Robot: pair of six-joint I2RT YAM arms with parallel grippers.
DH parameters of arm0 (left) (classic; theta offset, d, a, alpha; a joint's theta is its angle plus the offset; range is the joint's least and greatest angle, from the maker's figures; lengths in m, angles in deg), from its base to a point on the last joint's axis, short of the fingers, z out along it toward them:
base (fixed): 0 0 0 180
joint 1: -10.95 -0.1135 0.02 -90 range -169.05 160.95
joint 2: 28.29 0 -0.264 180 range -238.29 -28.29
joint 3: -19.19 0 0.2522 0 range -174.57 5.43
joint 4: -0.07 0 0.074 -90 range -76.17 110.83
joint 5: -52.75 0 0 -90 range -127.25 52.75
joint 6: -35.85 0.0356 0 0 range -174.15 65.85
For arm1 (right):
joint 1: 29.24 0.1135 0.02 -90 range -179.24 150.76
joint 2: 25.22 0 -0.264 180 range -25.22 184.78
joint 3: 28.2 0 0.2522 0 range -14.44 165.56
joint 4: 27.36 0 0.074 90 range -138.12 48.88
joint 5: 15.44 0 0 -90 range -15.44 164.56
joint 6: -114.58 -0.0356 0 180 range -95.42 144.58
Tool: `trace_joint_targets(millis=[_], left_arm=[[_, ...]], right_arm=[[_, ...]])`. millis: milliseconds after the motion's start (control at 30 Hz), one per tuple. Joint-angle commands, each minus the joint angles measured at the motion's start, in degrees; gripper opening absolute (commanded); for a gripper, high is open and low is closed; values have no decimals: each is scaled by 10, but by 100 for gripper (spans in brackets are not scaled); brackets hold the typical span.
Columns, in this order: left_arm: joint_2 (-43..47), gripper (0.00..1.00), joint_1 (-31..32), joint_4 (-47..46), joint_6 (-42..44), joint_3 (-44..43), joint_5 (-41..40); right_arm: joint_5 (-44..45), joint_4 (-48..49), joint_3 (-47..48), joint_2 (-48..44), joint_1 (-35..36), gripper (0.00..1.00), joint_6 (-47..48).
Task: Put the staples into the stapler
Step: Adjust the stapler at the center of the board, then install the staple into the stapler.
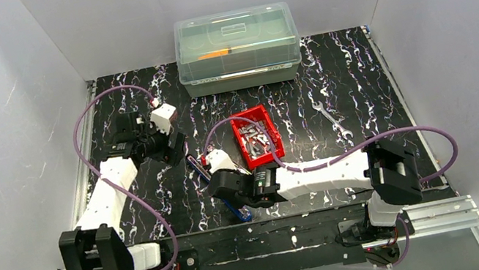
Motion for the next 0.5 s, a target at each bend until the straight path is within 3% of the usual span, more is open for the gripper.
trace_joint_targets(millis=[0, 467], left_arm=[[28, 99, -3, 17, 7, 12, 13], [34, 99, -3, 17, 14, 39, 10]], right_arm=[[14, 30, 1, 4, 4, 4, 18], [-7, 53, -17, 16, 4, 3, 45]])
